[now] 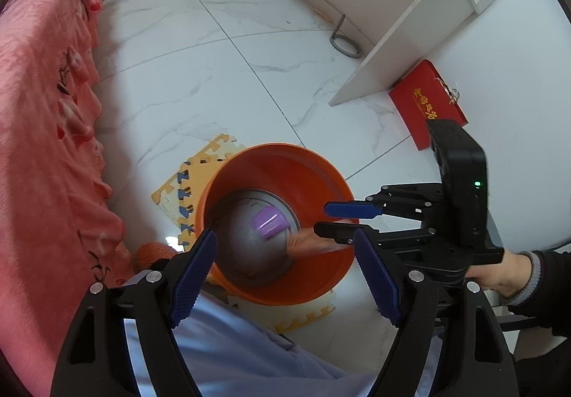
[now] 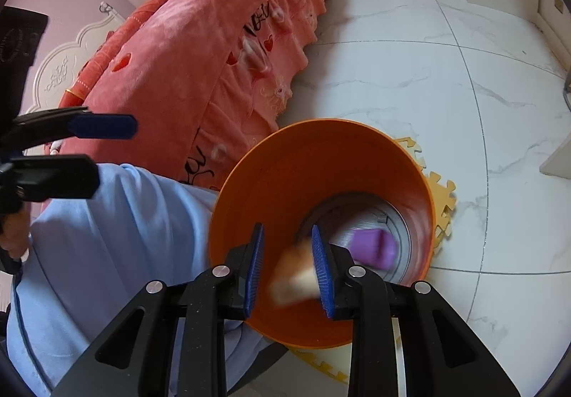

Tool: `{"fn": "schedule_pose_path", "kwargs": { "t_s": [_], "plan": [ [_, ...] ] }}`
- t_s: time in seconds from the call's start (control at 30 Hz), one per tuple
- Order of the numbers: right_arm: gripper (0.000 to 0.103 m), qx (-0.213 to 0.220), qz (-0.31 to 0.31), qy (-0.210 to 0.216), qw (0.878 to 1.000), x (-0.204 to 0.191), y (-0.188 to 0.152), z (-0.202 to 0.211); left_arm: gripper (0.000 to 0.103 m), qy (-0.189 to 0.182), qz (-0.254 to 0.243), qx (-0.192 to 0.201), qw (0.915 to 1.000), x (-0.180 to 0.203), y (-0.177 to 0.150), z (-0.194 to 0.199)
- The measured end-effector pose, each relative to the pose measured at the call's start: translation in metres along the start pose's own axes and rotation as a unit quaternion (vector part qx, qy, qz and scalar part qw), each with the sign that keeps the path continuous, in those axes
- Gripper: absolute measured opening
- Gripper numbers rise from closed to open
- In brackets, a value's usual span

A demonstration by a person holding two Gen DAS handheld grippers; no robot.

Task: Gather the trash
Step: 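Open both tools to drop the cup and box into the orange bin, then move both tools back over the bed toward the remaining trash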

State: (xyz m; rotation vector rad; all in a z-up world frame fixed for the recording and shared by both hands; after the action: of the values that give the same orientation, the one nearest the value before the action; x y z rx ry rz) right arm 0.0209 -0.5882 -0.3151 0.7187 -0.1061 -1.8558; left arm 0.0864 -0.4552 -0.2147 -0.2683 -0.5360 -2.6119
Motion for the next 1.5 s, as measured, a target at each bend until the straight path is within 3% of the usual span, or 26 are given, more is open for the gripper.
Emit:
{"fn": "schedule_pose_path", "kwargs": {
  "t_s": [0.03,0.1,0.4,0.6,0.7,0.8,0.93,1.07,1.5],
  "plan": [
    [0.042,0.0,0.001,-0.003,1.0,-0.001,0.0,-0.001,0.079,0.001,0.003,0.002,1.0,-0.002,-0.001,0.003],
    [0.05,0.001,0.001,-0.004,1.0,-0.003,0.002,-0.002,0.079,0.005,0.008,0.006,0.9999,-0.006,-0.003,0.007],
    [0.05,0.02,0.03,-0.006,0.999,-0.026,0.014,0.02,0.079,0.02,0.012,0.031,0.9992,-0.011,-0.011,0.03],
    [0.053,0.041,0.074,0.008,0.996,-0.066,0.024,0.049,0.079,0.046,0.006,0.052,0.9976,-0.013,-0.026,0.056],
    [0.061,0.05,0.091,0.018,0.994,-0.086,0.028,0.059,0.093,0.065,0.008,0.065,0.9957,-0.016,-0.034,0.071],
    [0.061,0.058,0.113,0.031,0.991,-0.112,0.032,0.07,0.093,0.083,0.013,0.085,0.9929,-0.02,-0.046,0.091],
    [0.069,0.065,0.141,0.047,0.987,-0.148,0.035,0.08,0.093,0.111,0.038,0.104,0.9876,-0.03,-0.066,0.12],
    [0.069,0.069,0.174,0.064,0.98,-0.187,0.036,0.085,0.093,0.147,0.059,0.12,0.9801,-0.041,-0.088,0.146],
    [0.075,0.047,0.275,0.113,0.954,-0.299,0.024,0.077,0.093,0.206,0.14,0.147,0.9573,-0.071,-0.173,0.204]
  ]
}}
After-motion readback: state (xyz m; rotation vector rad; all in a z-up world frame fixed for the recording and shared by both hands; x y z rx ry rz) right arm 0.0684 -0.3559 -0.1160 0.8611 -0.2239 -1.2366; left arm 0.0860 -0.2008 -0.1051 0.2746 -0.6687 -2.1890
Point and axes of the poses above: each gripper's, at about its wrist camera, not at the fingertips, and z roughly against the way its jaws point, x to its right, y to its top, the point moved 7 cm from there along -z, roughly the way its jaws point, and after that the axes turned 1 degree about y, right-handed, at the moved point
